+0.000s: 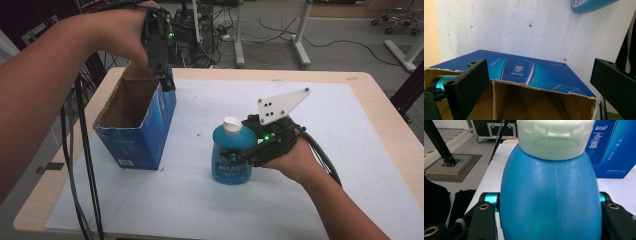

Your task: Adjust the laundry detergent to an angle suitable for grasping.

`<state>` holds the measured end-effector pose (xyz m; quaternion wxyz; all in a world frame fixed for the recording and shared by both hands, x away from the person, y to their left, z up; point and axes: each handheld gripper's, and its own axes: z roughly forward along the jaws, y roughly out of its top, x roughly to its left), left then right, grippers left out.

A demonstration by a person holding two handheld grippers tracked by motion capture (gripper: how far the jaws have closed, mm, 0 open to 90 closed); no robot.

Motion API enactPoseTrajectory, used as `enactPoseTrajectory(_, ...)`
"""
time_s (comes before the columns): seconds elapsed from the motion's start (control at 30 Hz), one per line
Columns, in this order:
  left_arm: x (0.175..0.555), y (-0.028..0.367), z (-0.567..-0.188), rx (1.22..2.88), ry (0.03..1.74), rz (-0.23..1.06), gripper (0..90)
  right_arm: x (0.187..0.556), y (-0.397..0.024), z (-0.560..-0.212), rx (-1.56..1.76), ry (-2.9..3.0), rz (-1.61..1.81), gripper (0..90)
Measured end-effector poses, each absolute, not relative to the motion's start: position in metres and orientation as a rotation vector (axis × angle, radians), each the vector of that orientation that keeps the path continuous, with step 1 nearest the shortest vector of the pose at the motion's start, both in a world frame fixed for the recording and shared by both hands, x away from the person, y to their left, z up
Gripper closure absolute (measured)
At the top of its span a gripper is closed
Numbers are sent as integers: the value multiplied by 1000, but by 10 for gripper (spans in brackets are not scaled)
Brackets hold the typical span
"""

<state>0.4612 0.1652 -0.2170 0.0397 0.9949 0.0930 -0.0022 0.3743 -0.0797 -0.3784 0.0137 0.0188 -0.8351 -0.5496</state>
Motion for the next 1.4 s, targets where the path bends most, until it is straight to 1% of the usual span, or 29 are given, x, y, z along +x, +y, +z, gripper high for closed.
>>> enactPoseTrajectory(0.57, 461, 163, -217, 3056, 284, -12, 21, 375, -79, -378, 39, -2584, -1699, 407)
enactPoseTrajectory(0.6, 461, 163, -217, 3056, 284, -11, 21, 375, -80, -378, 36, -2573, -1704, 370)
enactPoseTrajectory(0.63, 461, 163, -217, 3056, 284, -11, 21, 375, -80, -378, 30, -2569, -1705, 356)
enactPoseTrajectory(0.77, 461, 163, -218, 3063, 287, -14, 20, 375, -80, -377, 28, -2565, -1700, 355)
enactPoseTrajectory(0.83, 461, 162, -218, 3063, 287, -14, 20, 375, -80, -378, 26, -2570, -1694, 328)
enactPoseTrajectory(1.03, 461, 162, -218, 3059, 286, -13, 21, 376, -81, -377, 24, -2561, -1693, 311)
enactPoseTrajectory(1.07, 461, 162, -218, 3058, 286, -16, 20, 376, -80, -377, 20, -2558, -1688, 277)
enactPoseTrajectory(1.17, 462, 162, -218, 3058, 287, -18, 21, 375, -80, -377, 26, -2563, -1683, 262)
enactPoseTrajectory(1.2, 462, 162, -218, 3063, 286, -19, 21, 376, -80, -377, 30, -2573, -1683, 245)
enactPoseTrajectory(1.4, 463, 161, -219, 3066, 287, -25, 21, 375, -81, -377, 31, -2564, -1688, 230)
